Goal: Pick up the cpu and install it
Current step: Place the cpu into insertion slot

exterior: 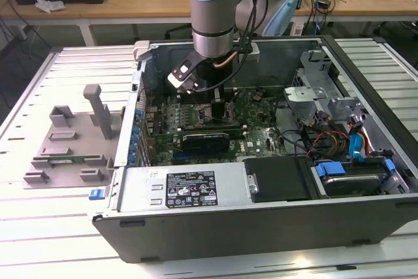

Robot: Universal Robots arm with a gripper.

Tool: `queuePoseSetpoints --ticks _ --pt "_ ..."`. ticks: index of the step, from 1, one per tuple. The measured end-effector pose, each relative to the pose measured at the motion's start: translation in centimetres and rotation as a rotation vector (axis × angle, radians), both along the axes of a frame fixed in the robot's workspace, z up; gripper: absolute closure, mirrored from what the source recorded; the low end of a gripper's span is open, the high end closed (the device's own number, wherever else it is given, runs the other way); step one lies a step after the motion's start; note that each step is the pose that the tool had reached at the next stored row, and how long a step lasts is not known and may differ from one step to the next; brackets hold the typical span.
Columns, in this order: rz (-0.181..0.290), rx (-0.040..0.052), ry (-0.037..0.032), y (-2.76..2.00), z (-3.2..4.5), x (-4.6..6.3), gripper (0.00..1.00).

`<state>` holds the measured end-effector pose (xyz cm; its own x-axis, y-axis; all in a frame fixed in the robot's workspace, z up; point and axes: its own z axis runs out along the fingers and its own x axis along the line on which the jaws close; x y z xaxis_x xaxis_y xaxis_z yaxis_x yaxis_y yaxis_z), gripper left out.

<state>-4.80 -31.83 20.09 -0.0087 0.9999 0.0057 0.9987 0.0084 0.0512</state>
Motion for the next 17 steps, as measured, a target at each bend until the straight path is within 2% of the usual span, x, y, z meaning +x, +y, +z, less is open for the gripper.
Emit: queuePoseSetpoints --ticks 3,4,17 --pt "0.000 -0.0001 0.0002 -0.01 0.00 0.00 0.41" --pt "0.000 0.0000 0.0001 -0.01 0.00 0.00 0.47" --pt "0.000 0.0012 -0.0002 0.00 -0.13 0.01 0.47"
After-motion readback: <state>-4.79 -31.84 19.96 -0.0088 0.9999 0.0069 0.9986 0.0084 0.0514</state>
